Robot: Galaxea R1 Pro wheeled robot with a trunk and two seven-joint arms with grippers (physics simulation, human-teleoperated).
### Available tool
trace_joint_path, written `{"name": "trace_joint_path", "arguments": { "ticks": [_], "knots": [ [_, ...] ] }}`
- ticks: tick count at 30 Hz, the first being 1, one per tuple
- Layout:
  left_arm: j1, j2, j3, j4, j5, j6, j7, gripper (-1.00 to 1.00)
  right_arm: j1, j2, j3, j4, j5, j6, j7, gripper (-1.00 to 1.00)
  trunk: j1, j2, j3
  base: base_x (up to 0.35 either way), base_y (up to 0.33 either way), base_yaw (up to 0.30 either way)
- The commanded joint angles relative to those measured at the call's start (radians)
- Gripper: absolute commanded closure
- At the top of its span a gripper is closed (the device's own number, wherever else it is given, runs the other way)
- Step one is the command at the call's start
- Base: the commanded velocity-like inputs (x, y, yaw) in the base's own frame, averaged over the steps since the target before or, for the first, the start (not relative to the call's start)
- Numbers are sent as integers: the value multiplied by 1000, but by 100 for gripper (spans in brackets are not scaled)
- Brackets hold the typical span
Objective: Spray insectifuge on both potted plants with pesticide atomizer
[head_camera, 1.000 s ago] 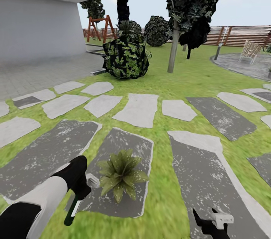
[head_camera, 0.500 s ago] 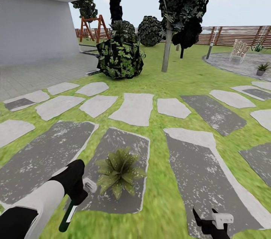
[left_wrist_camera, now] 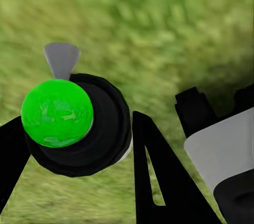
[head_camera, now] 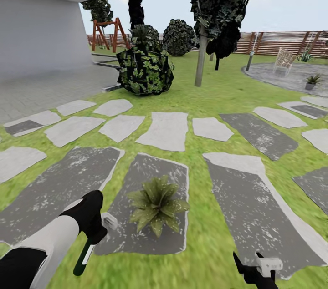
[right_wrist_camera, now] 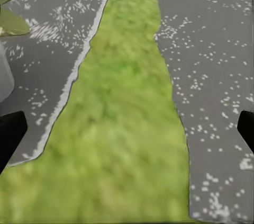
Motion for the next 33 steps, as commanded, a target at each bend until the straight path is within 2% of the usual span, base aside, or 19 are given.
{"name": "trace_joint_path", "arguments": {
  "ticks": [1,15,25,33],
  "knots": [
    [0,0,-3,-2,-7,3,-9,100,-2,1,-8,-1,5,-4,8,-100,0,0,-1,83,330,-281],
    [-1,-9,-4,-4,-7,2,-10,100,-2,1,-8,-1,5,-4,8,-100,0,0,-1,120,308,-292],
    [-2,-12,-5,-4,-7,2,-10,100,-2,1,-8,-1,5,-4,8,-100,0,0,-1,2,300,-55],
    [-2,-12,-5,-3,-7,0,-10,100,-2,1,-8,-1,5,-4,8,-100,0,0,-1,0,46,-263]
  ]
}}
